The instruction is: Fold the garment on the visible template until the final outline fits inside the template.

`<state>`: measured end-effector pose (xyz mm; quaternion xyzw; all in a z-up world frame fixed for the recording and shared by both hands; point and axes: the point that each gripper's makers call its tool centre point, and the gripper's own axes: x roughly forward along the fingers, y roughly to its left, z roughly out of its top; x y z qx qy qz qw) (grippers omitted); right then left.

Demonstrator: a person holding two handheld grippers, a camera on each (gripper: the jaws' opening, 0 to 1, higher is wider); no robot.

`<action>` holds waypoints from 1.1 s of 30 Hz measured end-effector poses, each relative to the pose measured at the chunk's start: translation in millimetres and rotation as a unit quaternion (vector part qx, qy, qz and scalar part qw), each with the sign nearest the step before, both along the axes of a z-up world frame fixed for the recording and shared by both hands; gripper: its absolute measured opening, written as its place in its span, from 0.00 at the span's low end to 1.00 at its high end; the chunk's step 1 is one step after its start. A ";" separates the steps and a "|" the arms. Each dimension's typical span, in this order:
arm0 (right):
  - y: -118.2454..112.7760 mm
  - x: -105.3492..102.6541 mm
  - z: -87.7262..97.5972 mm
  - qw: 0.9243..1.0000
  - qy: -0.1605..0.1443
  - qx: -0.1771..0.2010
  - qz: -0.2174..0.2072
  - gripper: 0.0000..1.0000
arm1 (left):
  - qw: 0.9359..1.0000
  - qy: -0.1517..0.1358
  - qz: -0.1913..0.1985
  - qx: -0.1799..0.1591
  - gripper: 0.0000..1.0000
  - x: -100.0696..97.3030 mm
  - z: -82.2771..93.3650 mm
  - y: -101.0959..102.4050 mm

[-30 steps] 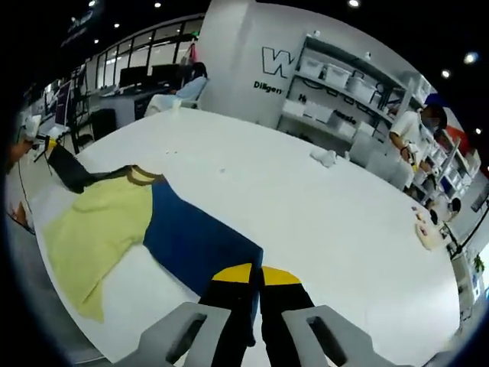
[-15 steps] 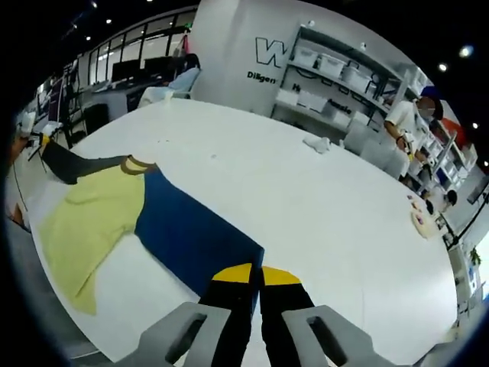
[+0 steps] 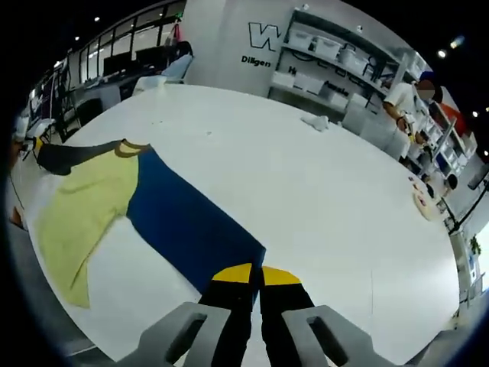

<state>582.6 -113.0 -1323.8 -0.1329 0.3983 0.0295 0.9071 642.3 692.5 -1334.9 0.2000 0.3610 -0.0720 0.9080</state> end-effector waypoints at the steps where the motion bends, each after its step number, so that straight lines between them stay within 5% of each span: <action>1: 0.1 -0.2 -1.0 1.000 0.001 -0.001 0.001 0.00 | 1.000 0.001 0.000 0.000 0.01 -0.5 -0.6 -0.1; 19: -2.3 -8.8 -4.5 1.000 0.017 -0.011 -0.004 0.00 | 0.999 0.042 0.012 0.013 0.01 -2.1 -44.1 14.0; 33: -0.4 -6.1 -4.9 1.000 0.019 -0.013 -0.007 0.00 | 0.998 0.048 0.013 0.046 0.01 -8.4 -45.8 31.9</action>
